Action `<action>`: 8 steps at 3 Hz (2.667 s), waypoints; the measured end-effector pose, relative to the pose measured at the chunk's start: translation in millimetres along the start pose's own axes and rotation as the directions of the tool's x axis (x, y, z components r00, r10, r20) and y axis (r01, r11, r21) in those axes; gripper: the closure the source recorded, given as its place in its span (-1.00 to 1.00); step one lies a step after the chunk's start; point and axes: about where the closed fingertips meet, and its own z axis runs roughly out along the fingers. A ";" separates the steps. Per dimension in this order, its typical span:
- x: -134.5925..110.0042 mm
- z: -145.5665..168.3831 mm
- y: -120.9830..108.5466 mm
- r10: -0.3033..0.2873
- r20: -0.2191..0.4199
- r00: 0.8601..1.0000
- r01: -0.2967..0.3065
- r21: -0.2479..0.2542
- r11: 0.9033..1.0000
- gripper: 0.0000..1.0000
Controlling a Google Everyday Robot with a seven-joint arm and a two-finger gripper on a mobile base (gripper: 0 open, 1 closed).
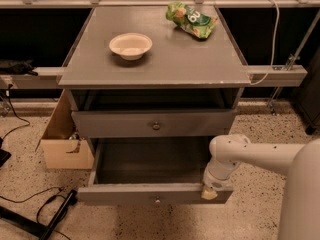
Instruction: Open middle drawer
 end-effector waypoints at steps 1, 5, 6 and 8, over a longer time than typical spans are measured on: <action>0.8 -2.9 3.6 0.012 0.001 1.000 -0.012 -0.008 1.000 1.00; 14.0 -12.2 26.2 0.030 -0.006 1.000 -0.031 -0.068 0.997 1.00; 12.5 -13.5 23.2 0.030 -0.005 1.000 -0.030 -0.071 0.997 1.00; 11.2 -15.7 23.2 0.028 -0.002 1.000 -0.028 -0.078 0.997 0.64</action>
Offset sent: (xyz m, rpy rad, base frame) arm -0.2454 -0.0992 0.0411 -0.0953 0.3695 -0.1462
